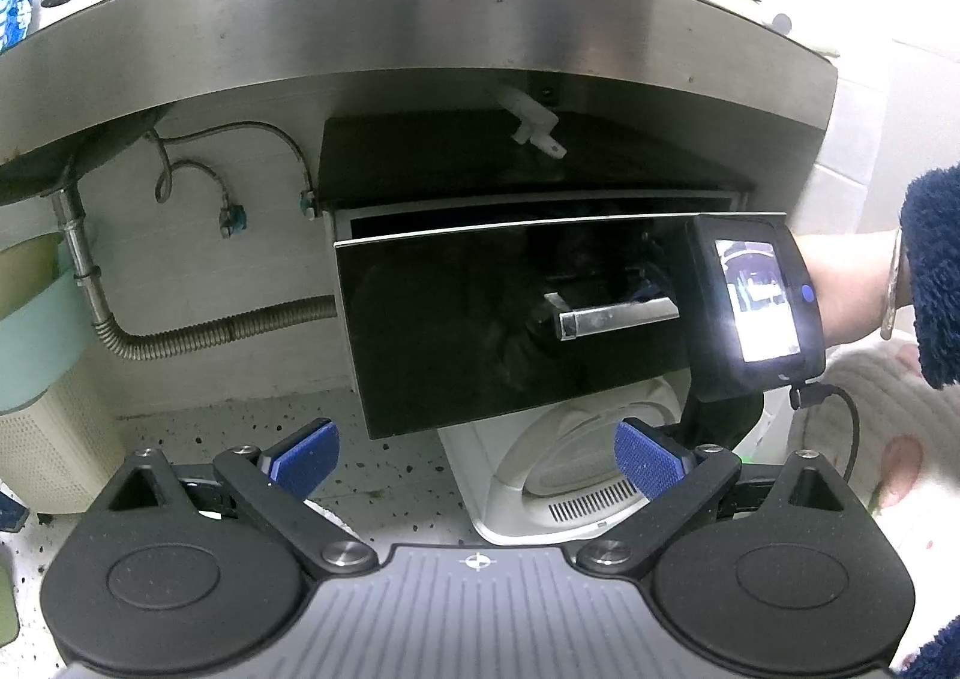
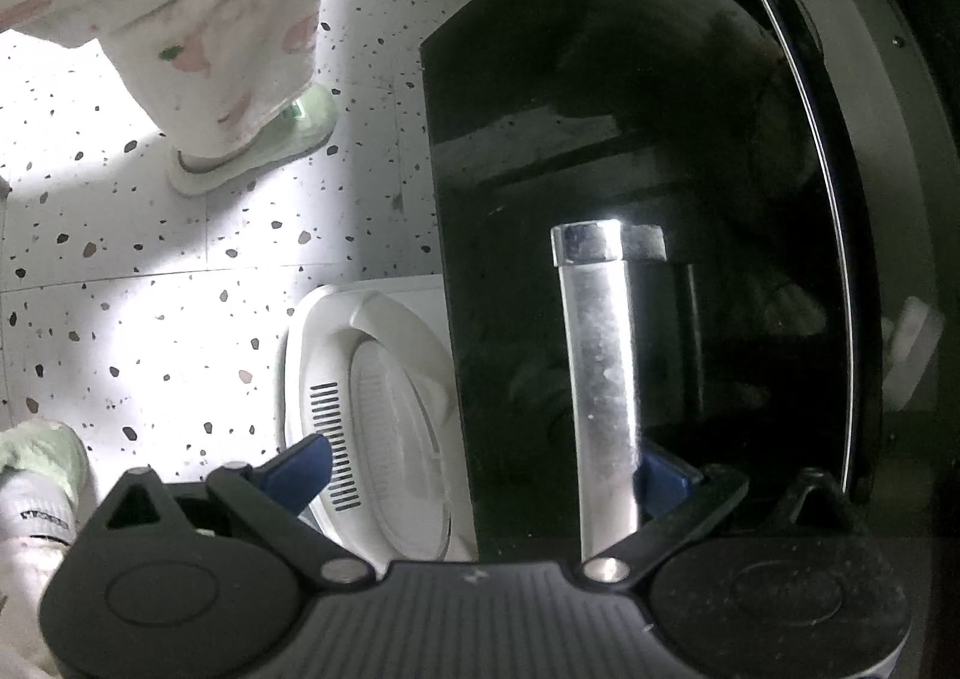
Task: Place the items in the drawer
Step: 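Pull the drawer open by its handle with the right gripper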
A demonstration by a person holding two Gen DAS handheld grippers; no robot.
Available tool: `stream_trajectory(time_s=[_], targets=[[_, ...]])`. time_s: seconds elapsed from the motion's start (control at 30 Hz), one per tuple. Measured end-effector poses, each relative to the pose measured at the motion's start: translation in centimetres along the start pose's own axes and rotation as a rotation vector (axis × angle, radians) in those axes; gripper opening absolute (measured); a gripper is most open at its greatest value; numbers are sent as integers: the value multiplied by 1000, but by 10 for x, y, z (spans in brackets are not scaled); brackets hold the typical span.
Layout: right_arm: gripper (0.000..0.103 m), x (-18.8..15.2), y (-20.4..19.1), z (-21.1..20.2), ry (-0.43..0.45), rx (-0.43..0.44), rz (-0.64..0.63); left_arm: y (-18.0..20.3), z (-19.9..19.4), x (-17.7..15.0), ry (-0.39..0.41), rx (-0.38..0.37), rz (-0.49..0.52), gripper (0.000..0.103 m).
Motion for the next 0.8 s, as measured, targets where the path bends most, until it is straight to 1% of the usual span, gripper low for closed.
stream_trajectory(time_s=[0.3, 0.8], targets=[[103, -1, -6, -7, 16, -5, 12, 1, 1, 1, -6, 5, 2, 100], [103, -6, -15, -20, 72, -7, 58, 2, 3, 1, -14, 11, 1, 100]])
Point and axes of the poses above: each gripper's, at about its wrist camera, not at the fingertips, and z roughly the way its jaws point, y to its right, x to its top, the point moved 5 cm from there along z, roughly the way its jaws point, and after that the axes turned 1 degree about z, right-handed, at the moved point
